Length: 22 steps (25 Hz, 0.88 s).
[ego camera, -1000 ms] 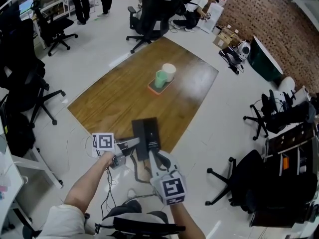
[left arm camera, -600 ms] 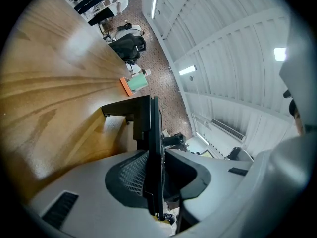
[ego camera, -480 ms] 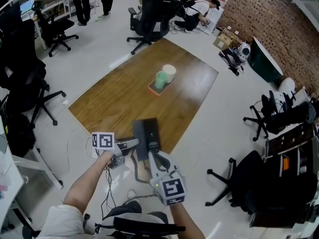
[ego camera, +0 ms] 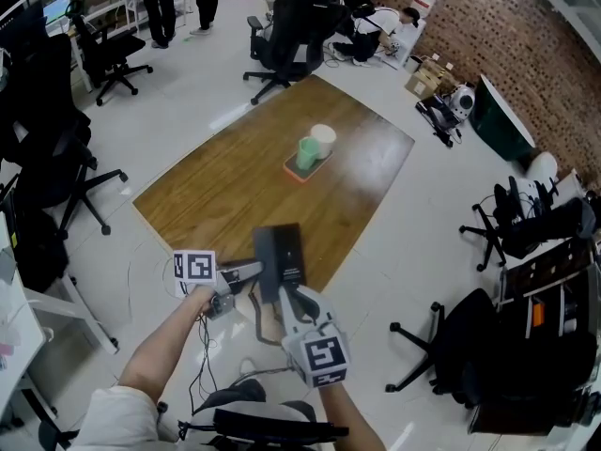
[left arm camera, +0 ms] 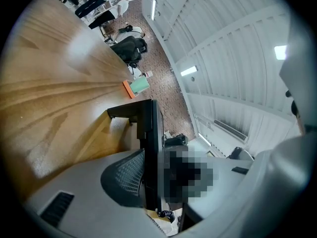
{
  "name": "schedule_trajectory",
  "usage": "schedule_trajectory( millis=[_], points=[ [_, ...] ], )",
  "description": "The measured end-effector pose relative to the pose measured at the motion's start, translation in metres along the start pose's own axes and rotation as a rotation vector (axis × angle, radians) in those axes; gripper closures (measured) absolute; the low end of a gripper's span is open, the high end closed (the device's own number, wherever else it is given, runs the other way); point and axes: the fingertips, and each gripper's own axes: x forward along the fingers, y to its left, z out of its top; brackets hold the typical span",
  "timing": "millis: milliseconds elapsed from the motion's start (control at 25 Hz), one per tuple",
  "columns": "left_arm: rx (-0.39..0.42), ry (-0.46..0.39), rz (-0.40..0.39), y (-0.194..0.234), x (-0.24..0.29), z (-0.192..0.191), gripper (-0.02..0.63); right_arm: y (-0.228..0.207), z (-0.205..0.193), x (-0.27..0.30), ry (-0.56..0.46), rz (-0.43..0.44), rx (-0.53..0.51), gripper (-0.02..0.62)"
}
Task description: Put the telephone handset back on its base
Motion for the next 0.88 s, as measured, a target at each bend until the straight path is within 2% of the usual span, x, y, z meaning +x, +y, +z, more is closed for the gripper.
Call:
schedule_trajectory(
  millis=[160, 360, 440, 520, 600, 720, 880],
  points=[
    [0.02, -0.017, 0.008, -0.002, -0.007, 0.002, 0.458, 0.003, 0.0, -0.002, -0.003, 0.005, -0.007, 0.592],
    [0.066, -0.055, 0.029, -0.008, -0.017, 0.002, 0.591, 0.005, 0.001, -0.007, -0.012, 0.013, -0.008, 0.592],
    [0.148, -0.074, 0.012, -0.016, -0.021, 0.0, 0.604, 0.008, 0.001, -0.01, -0.017, 0.019, -0.009, 0.592],
    [0.282, -0.087, -0.015, -0.027, -0.025, -0.005, 0.604, 0.01, 0.003, -0.012, -0.022, 0.025, -0.009, 0.592],
    [0.375, -0.062, -0.023, -0.039, -0.027, -0.012, 0.604, 0.012, 0.004, -0.015, -0.028, 0.031, -0.008, 0.592],
    [0.426, -0.035, -0.024, -0.054, -0.03, -0.02, 0.604, 0.015, 0.006, -0.02, -0.036, 0.04, -0.01, 0.592],
    [0.456, -0.057, -0.024, -0.074, -0.034, -0.022, 0.604, 0.018, 0.008, -0.027, -0.049, 0.053, -0.019, 0.592]
  ],
)
